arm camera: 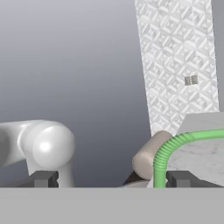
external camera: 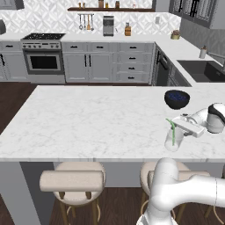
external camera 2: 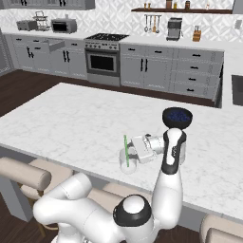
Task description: Take a straw from the drawer in front and place it inside the glass cup on the dining counter.
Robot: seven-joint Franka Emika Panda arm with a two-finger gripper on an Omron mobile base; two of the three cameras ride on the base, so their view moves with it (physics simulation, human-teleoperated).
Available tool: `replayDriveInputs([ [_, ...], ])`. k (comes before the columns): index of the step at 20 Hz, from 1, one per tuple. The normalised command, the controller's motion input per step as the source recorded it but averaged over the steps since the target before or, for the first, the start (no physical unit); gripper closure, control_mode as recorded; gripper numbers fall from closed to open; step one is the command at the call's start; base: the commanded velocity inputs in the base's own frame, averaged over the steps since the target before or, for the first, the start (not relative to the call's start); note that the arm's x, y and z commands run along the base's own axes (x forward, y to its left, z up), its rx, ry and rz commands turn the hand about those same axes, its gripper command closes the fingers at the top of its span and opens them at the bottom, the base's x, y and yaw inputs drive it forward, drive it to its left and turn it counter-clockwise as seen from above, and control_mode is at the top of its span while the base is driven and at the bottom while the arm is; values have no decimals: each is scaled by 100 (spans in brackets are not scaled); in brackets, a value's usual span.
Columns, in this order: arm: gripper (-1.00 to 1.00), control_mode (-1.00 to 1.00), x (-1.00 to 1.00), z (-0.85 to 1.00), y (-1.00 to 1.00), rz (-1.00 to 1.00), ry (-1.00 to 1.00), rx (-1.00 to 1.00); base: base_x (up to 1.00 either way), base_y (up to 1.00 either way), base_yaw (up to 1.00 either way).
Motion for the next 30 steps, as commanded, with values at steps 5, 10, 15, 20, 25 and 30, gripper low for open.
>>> replayDriveInputs([
  [5, -100, -100, -10, -11, 0, 0, 0, -6, 0, 0, 0],
  [10, -100, -100, -1, -22, 0, 0, 0, -12, 0, 0, 0],
  [15, -100, -100, -3, 6, -5, -2, 0, -2, 0, 0, 0],
  [20, -100, -100, -17, 38, -3, -7, -5, 0, 0, 0, 0],
  [25, -100, -100, -24, 43, 0, -8, -6, 0, 0, 0, 0],
  [30, -100, -100, -40, 19, 5, -5, -6, 0, 0, 0, 0],
])
